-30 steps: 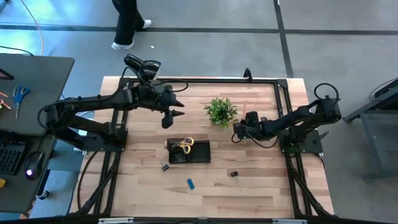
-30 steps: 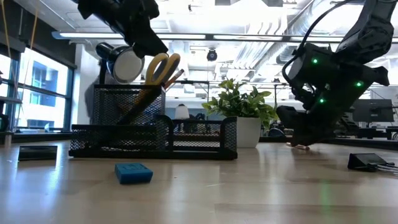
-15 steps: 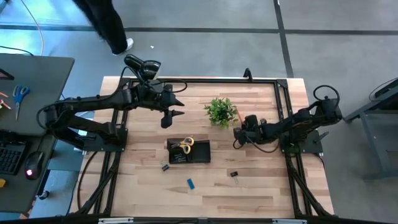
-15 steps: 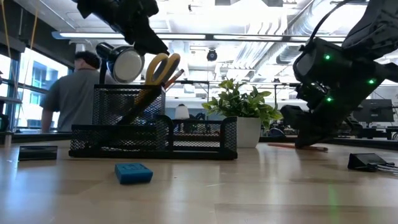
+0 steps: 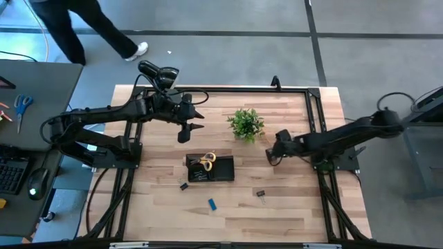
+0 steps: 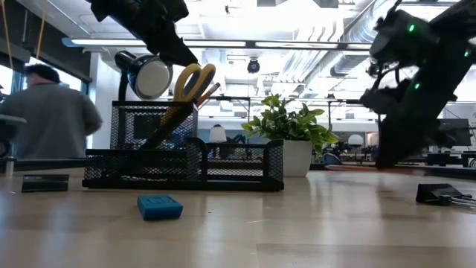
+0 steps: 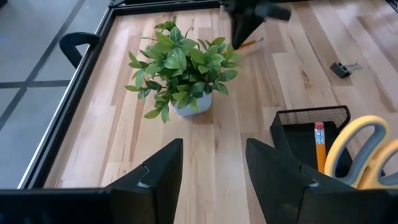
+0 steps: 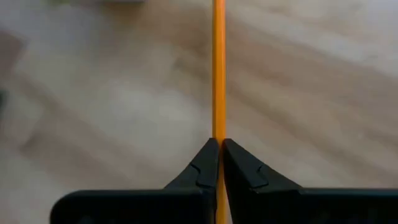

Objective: Pick and place office supplies into organizer
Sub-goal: Put the orange pencil into the black desk organizer

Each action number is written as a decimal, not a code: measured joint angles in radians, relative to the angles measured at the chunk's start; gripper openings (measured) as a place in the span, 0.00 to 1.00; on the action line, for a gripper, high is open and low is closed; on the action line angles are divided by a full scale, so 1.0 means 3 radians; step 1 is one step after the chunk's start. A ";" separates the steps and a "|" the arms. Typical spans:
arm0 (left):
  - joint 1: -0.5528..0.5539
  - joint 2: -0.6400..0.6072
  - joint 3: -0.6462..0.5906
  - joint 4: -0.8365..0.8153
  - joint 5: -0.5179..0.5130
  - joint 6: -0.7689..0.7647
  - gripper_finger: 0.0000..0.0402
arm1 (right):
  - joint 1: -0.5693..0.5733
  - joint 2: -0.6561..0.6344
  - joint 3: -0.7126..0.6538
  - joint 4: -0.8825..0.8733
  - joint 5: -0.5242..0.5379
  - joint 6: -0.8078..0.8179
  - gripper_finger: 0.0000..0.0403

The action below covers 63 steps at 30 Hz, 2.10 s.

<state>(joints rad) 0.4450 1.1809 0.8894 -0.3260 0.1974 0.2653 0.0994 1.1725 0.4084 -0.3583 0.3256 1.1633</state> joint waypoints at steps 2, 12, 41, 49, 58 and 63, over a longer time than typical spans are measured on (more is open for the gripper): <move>0.0000 0.0000 0.0000 0.0000 -0.0022 0.0000 0.41 | 0.0004 -0.0217 0.0000 -0.0074 -0.0210 -0.0069 0.02; 0.0000 0.0000 0.0000 0.0004 -0.0024 0.0000 0.41 | 0.0186 -0.0665 0.0000 0.0088 -0.0858 -0.0656 0.01; -0.0001 0.0003 -0.0001 0.0137 0.0104 -0.0172 0.41 | 0.0886 0.0224 0.0006 0.1959 -0.0579 -0.1990 0.07; -0.0001 0.0003 -0.0001 0.0124 0.0104 -0.0322 0.41 | 0.0770 0.0922 0.0010 0.2920 -0.0705 -0.2472 0.14; -0.0001 0.0003 -0.0001 0.0028 0.0102 -0.0389 0.41 | 0.0732 0.0773 0.0010 0.3248 -0.0939 -0.2392 0.06; -0.0001 0.0003 -0.0001 0.0027 0.0091 -0.0489 0.41 | 0.0731 0.0725 0.0010 0.3501 -0.0920 -0.2571 0.05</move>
<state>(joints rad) 0.4446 1.1816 0.8890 -0.3180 0.2246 0.1187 0.3187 1.3899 0.4114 0.6920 0.0495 0.3919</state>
